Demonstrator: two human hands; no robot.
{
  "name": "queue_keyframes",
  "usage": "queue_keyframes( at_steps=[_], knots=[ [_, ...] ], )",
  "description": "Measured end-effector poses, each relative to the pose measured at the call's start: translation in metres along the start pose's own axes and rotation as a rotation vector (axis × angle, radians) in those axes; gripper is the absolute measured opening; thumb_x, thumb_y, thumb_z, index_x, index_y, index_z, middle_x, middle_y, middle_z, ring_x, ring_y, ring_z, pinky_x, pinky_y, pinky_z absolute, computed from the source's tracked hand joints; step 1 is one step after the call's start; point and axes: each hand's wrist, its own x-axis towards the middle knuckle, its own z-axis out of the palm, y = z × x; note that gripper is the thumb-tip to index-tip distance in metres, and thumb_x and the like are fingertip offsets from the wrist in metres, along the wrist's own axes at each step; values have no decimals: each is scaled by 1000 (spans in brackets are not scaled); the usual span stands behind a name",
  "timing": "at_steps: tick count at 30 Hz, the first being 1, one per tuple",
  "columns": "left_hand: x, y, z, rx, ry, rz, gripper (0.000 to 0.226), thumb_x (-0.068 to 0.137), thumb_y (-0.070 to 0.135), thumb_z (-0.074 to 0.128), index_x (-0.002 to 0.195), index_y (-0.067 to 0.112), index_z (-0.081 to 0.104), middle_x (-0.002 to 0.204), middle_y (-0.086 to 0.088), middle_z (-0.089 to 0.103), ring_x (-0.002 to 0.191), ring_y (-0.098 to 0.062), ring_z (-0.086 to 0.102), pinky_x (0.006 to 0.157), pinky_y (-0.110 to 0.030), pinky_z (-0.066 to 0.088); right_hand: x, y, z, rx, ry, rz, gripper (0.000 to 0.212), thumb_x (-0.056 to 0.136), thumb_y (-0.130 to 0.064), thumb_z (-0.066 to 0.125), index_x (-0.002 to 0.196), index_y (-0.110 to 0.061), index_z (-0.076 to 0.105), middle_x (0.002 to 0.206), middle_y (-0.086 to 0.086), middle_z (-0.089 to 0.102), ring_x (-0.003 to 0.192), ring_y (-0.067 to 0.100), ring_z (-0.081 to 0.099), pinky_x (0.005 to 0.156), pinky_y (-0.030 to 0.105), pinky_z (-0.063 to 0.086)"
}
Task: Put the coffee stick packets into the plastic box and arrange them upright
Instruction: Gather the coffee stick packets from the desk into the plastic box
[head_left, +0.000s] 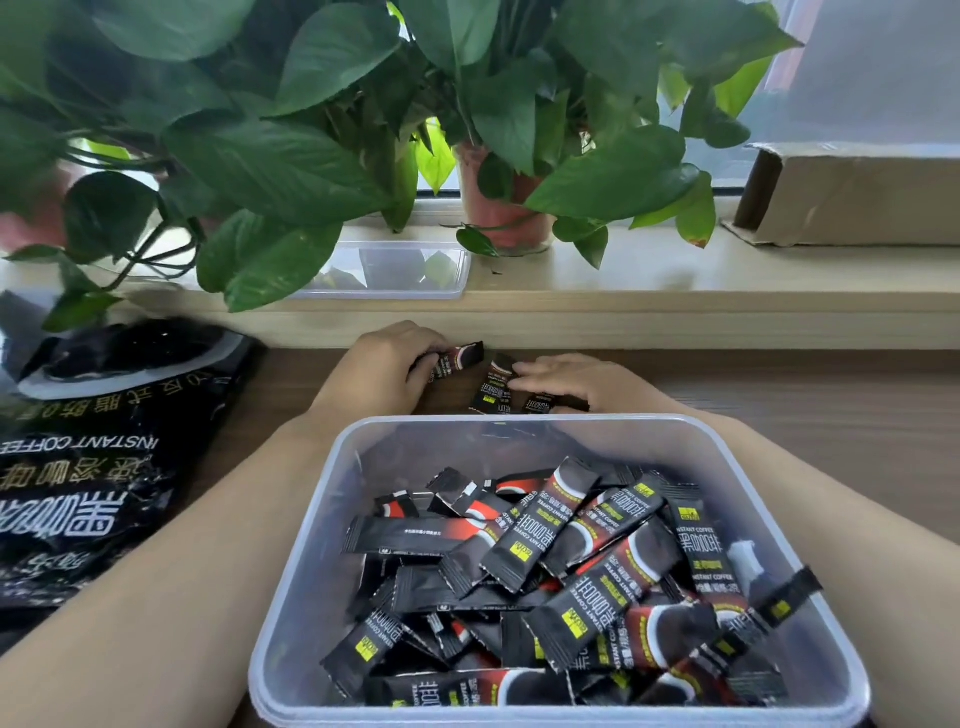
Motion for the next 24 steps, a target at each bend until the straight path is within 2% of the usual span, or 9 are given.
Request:
queue_keyframes(
  at_steps=[4, 7, 11, 14, 17, 19, 21, 22, 24],
  knots=[
    [-2, 3, -14, -32, 100, -44, 21, 83, -8, 68, 99, 3, 75, 92, -10, 75, 84, -24, 68, 78, -7, 37, -5, -4, 3, -25, 222, 6, 39, 94, -33, 64, 131, -21, 64, 134, -4, 63, 123, 11, 52, 100, 17, 30],
    [-5, 17, -36, -107, 194, -205, 19, 85, -4, 68, 96, 10, 76, 80, 1, 71, 73, -3, 58, 72, 4, 35, -8, -5, 3, 0, 333, -27, 25, 88, -29, 71, 108, -15, 76, 106, 1, 72, 97, 12, 62, 84, 17, 38],
    [-7, 55, -73, -467, 174, -420, 14, 87, -2, 68, 86, 12, 73, 73, -2, 73, 66, -14, 71, 65, -12, 53, -11, -8, 2, 104, 407, 75, 18, 81, -21, 81, 97, -16, 77, 90, 0, 70, 83, 11, 61, 77, 20, 44],
    [-10, 94, -96, -704, 85, -438, 11, 83, -4, 73, 86, 6, 72, 71, -12, 72, 65, -29, 74, 67, -34, 59, -11, -10, 4, 134, 432, 97, 19, 79, -21, 82, 96, -18, 76, 88, -3, 67, 83, 12, 61, 77, 20, 47],
    [-17, 124, -104, -748, -56, -459, 13, 72, 15, 85, 76, 12, 73, 75, -14, 73, 65, -24, 66, 68, -35, 50, -11, -11, 0, 149, 388, 155, 21, 79, -24, 81, 97, -17, 74, 94, -3, 69, 82, 10, 60, 72, 10, 43],
    [-21, 135, -107, -916, -320, -509, 22, 70, 27, 87, 78, 12, 72, 85, -12, 77, 75, -24, 71, 72, -34, 55, -12, -11, 0, 149, 366, 130, 27, 76, -29, 82, 98, -15, 74, 94, -2, 70, 82, 10, 62, 73, 15, 47],
    [-23, 139, -108, -1111, -531, -573, 25, 77, 28, 77, 88, 5, 71, 99, -14, 78, 92, -26, 75, 78, -35, 62, -13, -13, 1, 186, 399, 135, 22, 78, -24, 83, 96, -15, 76, 88, -1, 70, 82, 13, 63, 75, 23, 49],
    [-22, 137, -106, -1131, -504, -598, 26, 81, 26, 71, 92, 2, 70, 100, -15, 77, 95, -27, 75, 80, -35, 62, -13, -13, 1, 193, 411, 145, 20, 79, -21, 83, 96, -15, 76, 87, -1, 70, 83, 15, 62, 77, 25, 49],
    [-15, 126, -100, -1038, -284, -639, 16, 93, 14, 66, 93, -2, 67, 94, -15, 78, 88, -26, 77, 76, -33, 62, -12, -12, 2, 181, 422, 145, 22, 79, -18, 82, 99, -14, 76, 87, -2, 69, 83, 15, 62, 78, 23, 47]
  ],
)
